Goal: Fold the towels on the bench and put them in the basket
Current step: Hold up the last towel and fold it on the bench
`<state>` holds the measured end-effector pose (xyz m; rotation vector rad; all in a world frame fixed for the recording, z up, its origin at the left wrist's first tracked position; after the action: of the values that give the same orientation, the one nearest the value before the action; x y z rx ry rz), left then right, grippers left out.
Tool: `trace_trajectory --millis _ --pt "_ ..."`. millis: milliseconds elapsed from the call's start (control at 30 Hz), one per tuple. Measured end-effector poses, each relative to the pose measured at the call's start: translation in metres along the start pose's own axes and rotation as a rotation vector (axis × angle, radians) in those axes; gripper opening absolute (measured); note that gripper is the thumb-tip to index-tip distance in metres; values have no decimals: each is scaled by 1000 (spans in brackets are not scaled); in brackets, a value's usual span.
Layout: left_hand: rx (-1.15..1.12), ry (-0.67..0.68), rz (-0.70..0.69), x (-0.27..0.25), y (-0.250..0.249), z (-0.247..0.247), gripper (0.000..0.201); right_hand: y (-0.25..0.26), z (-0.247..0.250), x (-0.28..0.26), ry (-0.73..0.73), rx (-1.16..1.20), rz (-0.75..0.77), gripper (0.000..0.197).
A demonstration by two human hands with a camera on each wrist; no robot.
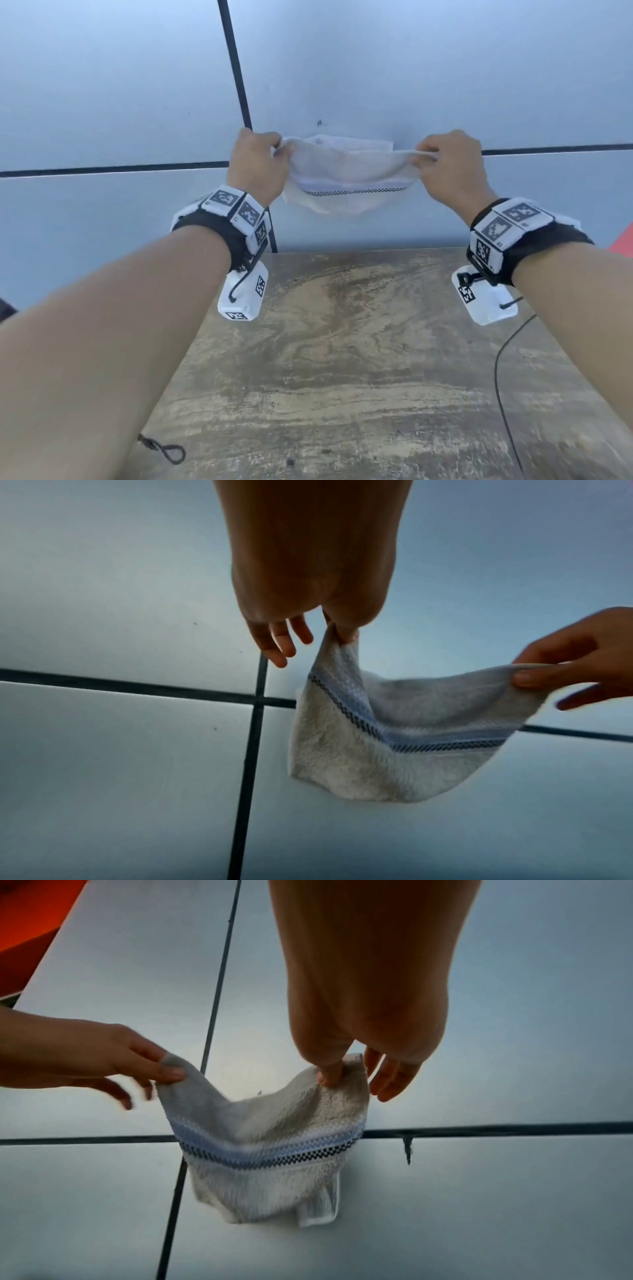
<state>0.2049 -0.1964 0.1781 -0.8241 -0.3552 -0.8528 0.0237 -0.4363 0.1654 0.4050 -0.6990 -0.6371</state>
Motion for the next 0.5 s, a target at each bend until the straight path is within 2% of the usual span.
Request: trace_trajectory --millis 100,200,300,367,433,500 --pt "-52 -109 167 7 25 30 46 -5 21 15 -81 11 -55 16" --pt "-261 -86 247 5 28 36 27 -1 28 19 -109 -53 -74 19" --pt "-507 -75 364 -2 32 32 38 9 26 19 -96 -56 -70 16" --pt "-533 -107 344 -4 30 36 11 12 23 19 -70 -33 -90 10" --pt "-560 -123 328 -7 30 39 19 17 23 18 -46 15 -91 9" --pt "-616 -140 314 -7 31 40 18 24 27 16 -49 61 -68 12"
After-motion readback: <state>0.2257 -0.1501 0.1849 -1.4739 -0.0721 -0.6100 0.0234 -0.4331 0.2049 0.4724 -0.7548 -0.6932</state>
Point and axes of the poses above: each hand's wrist, its own x-axis towards the middle knuckle, its own z-axis out of the back of the hand, y = z × x, the point moved 9 cm from there along x, towards the middle knuckle, and after that the axes turned 8 degrees about -z, right-handed, at the moved point
